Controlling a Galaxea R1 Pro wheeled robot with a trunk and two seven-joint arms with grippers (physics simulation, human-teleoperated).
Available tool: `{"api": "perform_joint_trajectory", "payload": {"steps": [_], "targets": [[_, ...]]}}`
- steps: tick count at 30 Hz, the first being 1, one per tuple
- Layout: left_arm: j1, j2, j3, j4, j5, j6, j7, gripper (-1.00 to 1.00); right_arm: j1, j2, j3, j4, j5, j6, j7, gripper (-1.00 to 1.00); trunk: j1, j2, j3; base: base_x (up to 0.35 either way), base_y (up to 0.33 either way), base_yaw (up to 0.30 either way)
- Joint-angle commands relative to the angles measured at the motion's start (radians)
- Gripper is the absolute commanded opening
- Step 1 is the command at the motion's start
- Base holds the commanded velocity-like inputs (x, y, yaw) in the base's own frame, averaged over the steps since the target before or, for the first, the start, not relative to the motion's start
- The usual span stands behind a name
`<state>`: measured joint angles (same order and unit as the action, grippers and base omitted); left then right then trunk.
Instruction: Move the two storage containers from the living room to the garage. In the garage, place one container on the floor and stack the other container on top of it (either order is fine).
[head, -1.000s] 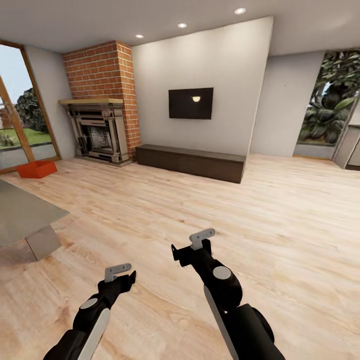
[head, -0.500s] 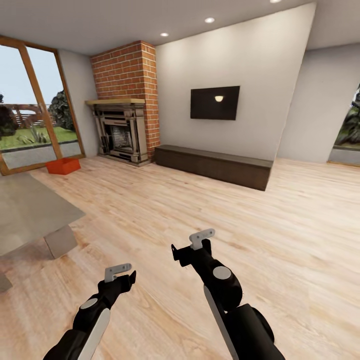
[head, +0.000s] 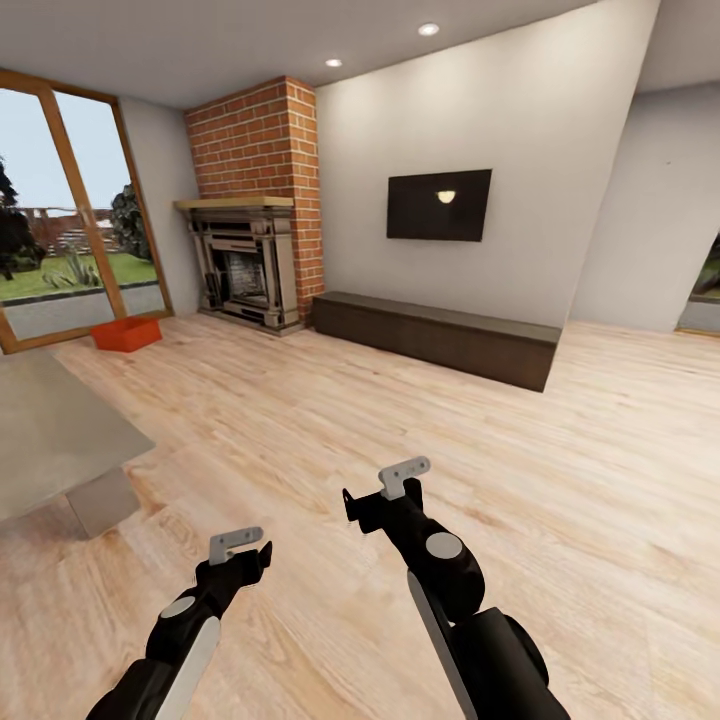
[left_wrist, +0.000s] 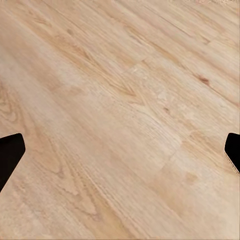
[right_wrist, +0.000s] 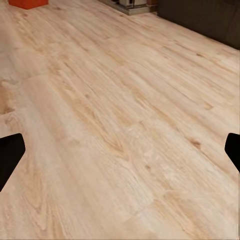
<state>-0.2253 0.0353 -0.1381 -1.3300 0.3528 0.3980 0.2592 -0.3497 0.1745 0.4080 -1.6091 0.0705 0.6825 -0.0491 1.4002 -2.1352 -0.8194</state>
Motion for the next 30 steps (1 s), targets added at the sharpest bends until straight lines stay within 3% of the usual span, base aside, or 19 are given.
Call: {"api": "perform_joint_trajectory", "payload": {"steps": [1, 30], "targets": [[0.000, 0.000, 0.000, 0.000, 0.000, 0.000, 0.000, 1.00, 0.000, 0.000, 0.000, 0.000, 0.000, 0.000, 0.000, 1.00, 0.000, 0.000, 0.000, 0.338, -0.120, 0.001], [0.000, 0.000, 0.000, 0.000, 0.000, 0.000, 0.000, 1.00, 0.000, 0.000, 0.000, 0.000, 0.000, -0.003, 0.000, 1.00, 0.000, 0.000, 0.000, 0.338, -0.113, 0.000]]}}
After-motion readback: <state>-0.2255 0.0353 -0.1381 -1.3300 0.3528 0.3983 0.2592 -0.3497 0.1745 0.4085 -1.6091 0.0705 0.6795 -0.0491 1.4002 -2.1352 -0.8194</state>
